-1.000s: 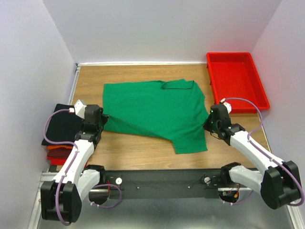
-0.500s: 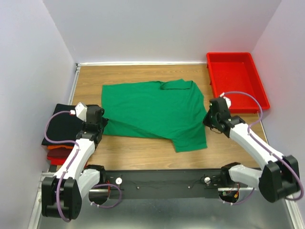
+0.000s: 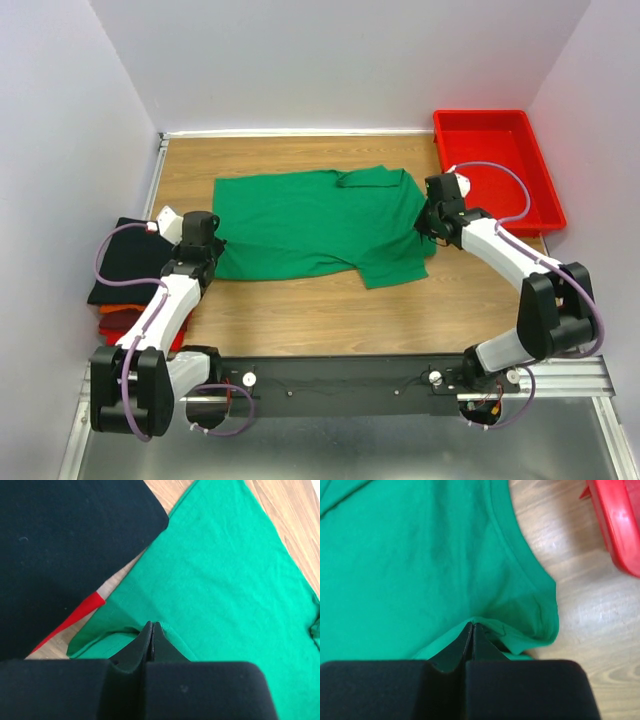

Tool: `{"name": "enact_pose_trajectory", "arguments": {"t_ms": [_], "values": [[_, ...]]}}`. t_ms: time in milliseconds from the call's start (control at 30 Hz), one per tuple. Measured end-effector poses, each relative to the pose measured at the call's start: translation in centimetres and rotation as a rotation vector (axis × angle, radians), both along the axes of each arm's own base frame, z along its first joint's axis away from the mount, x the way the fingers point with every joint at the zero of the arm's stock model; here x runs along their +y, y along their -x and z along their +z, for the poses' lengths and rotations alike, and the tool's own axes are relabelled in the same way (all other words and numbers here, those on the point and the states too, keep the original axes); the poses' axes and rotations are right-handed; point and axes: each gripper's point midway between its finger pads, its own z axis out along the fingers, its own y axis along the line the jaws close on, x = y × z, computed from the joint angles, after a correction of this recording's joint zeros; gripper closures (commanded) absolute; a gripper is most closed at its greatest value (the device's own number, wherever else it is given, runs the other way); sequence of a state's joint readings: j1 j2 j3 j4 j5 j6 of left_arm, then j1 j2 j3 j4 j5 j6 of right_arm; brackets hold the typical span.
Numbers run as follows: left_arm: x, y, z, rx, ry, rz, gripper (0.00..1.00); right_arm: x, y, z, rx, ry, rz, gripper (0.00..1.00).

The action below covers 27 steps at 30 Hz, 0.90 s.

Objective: Fold and stack the t-shirts
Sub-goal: Fold the tshirt

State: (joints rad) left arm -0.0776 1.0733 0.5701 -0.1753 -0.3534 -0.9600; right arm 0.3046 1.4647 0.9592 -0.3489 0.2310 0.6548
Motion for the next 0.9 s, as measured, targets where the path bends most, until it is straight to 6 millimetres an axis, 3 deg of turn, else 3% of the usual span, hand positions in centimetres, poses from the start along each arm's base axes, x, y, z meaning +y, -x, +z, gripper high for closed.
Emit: {"name": "enact_pose_trajectory", "arguments": {"t_ms": [400, 667, 900], "values": [[2.0, -0.1, -0.4, 0.016, -0.006, 0.068, 1.00, -2.0, -1.9, -0.5, -0.008, -0.019, -0.051, 0.98], [2.1, -0.1, -1.0, 0.033, -0.001, 0.078, 1.00, -1.5, -3.2, 0.2, -0.031, -0.052, -0.037, 0.97], [2.1, -0.2, -2.7, 0.091, 0.004, 0.087, 1.00, -1.1, -3.6, -0.6, -0.015, -0.066, -0.024, 0.98]]}}
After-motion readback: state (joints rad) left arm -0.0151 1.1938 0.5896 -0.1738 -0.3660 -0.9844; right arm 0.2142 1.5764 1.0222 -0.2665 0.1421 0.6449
